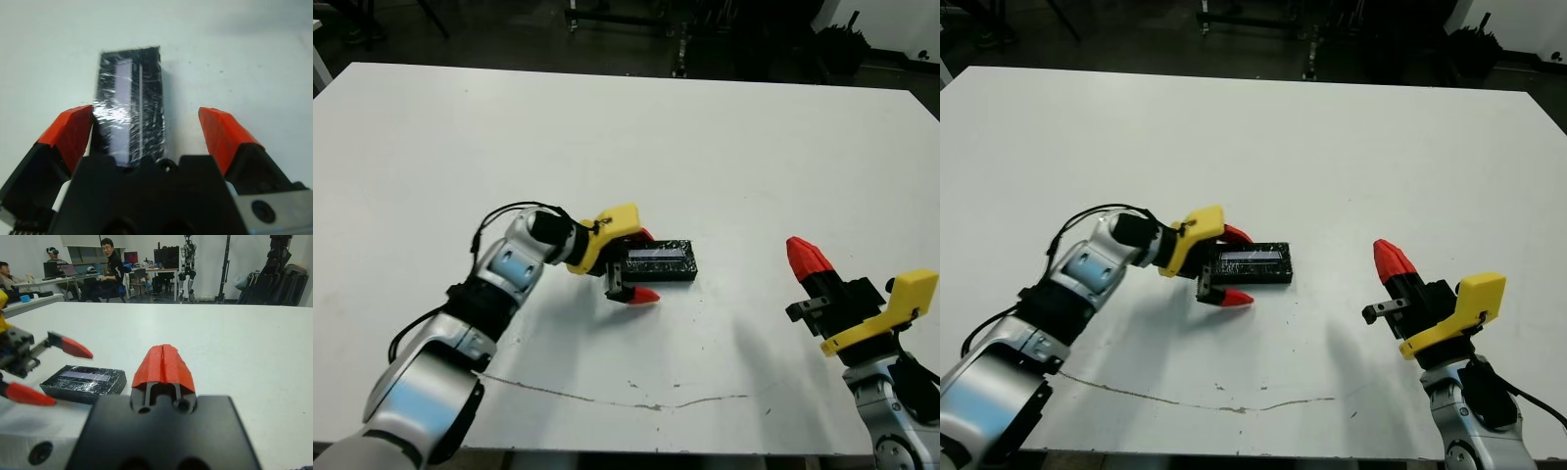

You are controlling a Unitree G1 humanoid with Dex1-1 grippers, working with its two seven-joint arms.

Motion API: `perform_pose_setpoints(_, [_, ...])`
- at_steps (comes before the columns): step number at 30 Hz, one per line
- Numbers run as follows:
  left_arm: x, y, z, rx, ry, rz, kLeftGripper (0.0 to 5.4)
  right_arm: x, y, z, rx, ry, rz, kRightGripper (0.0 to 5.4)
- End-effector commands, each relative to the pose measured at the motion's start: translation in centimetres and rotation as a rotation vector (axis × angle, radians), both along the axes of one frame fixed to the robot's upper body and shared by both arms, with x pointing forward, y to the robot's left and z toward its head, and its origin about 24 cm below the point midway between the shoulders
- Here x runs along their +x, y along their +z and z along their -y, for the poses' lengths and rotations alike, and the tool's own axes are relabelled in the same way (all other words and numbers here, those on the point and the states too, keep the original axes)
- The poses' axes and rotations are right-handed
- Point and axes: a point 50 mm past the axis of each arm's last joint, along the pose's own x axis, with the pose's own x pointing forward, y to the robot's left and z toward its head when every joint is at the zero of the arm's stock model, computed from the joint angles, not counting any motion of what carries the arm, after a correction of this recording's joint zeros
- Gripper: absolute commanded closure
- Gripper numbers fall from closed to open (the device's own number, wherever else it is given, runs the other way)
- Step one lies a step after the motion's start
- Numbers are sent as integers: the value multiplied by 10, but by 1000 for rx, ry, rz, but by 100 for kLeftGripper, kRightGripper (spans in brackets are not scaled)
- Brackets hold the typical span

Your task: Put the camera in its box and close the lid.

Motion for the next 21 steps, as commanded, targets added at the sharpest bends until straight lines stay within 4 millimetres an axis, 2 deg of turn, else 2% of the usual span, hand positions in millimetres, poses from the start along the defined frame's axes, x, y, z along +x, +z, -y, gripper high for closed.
perform_pose_setpoints(1, [-2,6,-12,-71,46,-3,1,0,0,2,-17,0,-15,540])
perform_pose_setpoints(12, [-6,51,-35,-244,171,144,1,1,-1,2,-8,19,-12,540])
perform_pose_setpoints(15, [-7,56,-39,-291,197,127,1,1,-1,2,-8,22,-10,540])
perform_pose_setpoints(17, [-9,56,-38,-391,254,71,1,1,-1,2,-12,24,-3,540])
perform_pose_setpoints(21, [-17,46,-27,-541,395,45,18,1,-1,2,-23,10,2,540])
